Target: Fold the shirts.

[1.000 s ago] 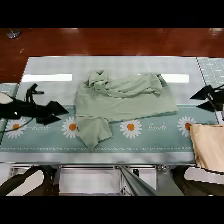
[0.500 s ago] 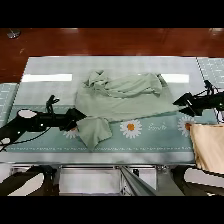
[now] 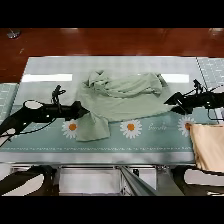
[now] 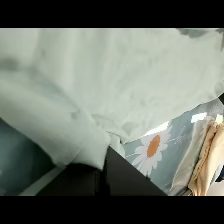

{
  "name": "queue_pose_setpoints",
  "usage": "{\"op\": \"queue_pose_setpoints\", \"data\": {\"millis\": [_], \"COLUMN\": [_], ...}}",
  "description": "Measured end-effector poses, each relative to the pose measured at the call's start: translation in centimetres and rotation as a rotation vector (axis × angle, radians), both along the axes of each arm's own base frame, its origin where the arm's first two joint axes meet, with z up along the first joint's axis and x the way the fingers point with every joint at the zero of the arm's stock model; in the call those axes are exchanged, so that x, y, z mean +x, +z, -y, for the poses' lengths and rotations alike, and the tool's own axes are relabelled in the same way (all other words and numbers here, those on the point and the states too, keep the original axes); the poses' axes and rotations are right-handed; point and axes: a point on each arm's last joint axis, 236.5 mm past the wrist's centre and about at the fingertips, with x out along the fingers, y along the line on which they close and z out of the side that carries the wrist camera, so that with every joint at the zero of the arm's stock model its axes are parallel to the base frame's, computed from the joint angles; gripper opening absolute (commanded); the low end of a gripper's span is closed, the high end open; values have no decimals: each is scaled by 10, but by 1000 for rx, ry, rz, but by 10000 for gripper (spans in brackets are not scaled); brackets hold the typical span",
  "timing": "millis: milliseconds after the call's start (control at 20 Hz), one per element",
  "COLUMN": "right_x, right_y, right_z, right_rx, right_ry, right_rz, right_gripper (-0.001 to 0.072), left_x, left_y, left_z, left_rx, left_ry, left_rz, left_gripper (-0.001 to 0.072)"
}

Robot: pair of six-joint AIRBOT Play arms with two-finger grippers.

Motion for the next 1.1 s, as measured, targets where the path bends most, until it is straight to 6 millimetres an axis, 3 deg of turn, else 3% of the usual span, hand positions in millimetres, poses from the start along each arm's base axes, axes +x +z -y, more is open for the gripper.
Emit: {"op": "queue_pose_setpoints", "data": {"millis": [50,100,200,350,450,550,600,700,750,900,1000,1100], "right_x": [4,8,14,33,60,94,113,135,137,106,66,19], "right_y": [-1,-2,-8,7,42,105,147,244,292,432,500,549], "right_z": [-7,-13,-23,-39,-42,-42,-41,-40,-40,-46,-53,-61], "right_rx": [10,17,7,19,19,-5,-30,-89,-120,-216,-280,-344], "right_ry": [4,8,36,80,118,160,174,196,202,210,216,229], "right_rz": [1,2,-8,24,105,253,356,581,690,1007,1174,1305], "right_gripper": [588,473,17,17,17,17,16,17,17,17,16,17], "left_x": [1,2,3,10,33,64,80,103,105,83,51,13], "left_y": [2,4,6,21,53,112,151,249,294,425,487,535], "left_z": [1,2,4,4,-1,-11,-17,-33,-40,-58,-65,-68], "left_rx": [-2,-6,-9,-25,-40,-52,-52,-31,-7,127,222,296], "left_ry": [-4,-8,-16,-29,-22,-13,-4,13,11,20,22,28], "left_rz": [6,8,13,44,128,280,375,615,716,1004,1141,1255], "left_gripper": [36,36,36,36,34,34,34,34,34,34,34,34]}}
